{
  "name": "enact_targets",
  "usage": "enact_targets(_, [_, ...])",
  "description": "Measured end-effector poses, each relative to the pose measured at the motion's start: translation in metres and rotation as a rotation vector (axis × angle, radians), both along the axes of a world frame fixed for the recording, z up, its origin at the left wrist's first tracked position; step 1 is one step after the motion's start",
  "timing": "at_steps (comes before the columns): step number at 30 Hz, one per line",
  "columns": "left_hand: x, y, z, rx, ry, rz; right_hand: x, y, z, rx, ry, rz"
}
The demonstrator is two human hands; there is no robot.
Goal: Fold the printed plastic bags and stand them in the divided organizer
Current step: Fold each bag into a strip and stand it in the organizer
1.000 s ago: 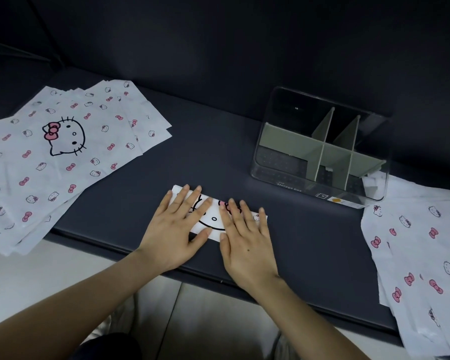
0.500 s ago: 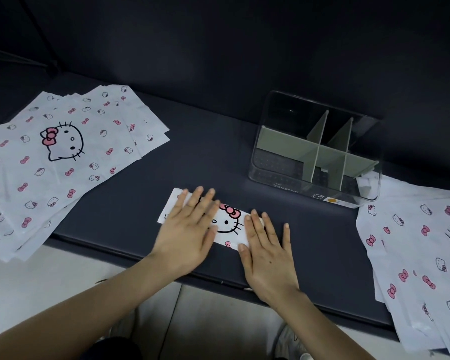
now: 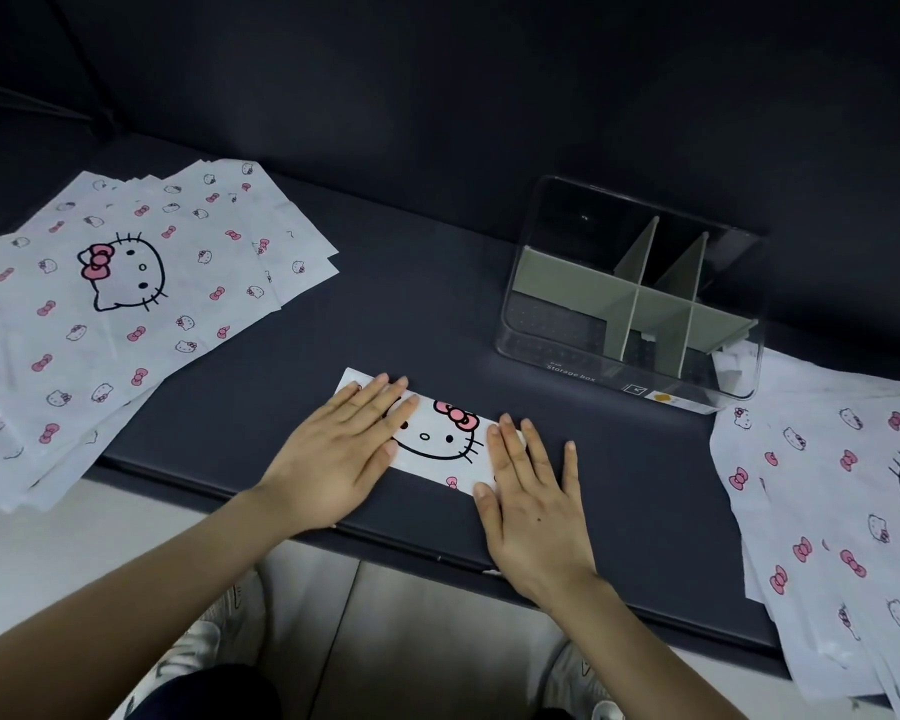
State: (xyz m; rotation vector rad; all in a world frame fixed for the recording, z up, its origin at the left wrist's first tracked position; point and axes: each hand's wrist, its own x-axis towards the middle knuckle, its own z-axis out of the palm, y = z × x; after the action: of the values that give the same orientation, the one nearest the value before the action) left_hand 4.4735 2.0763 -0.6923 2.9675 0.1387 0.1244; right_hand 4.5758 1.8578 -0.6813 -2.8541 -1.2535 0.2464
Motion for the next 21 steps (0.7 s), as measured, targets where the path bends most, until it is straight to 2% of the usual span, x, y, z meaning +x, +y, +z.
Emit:
enact_targets(4, [0.001,0.0,-0.001,0.022,0.031,0.002,0.004,0.002,0.014,0.052,0.084,0.027])
enact_targets(6, [0.001,-0.001,-0.001,0.027,0.025,0.003,0.012,0.009,0.028,0.113,0.174,-0.038])
enact_targets(8, [0.001,0.0,-0.002,0.022,0.02,0.0,0.022,0.02,0.037,0.213,0.155,-0.121])
enact_targets(10, [0.001,0.002,-0.002,0.011,0.026,-0.024,0.035,0.03,0.041,0.178,0.212,-0.17])
enact_targets(13, [0.005,0.011,-0.001,0.005,0.019,-0.126,0.047,0.038,0.048,0.064,0.437,-0.244])
enact_targets(17, [0.014,0.021,0.0,-0.052,-0.005,-0.228,0.042,0.034,0.058,0.043,0.477,-0.23])
enact_targets(21, [0.014,0.019,0.0,-0.104,-0.057,-0.212,0.029,0.027,0.058,0.11,0.462,-0.246])
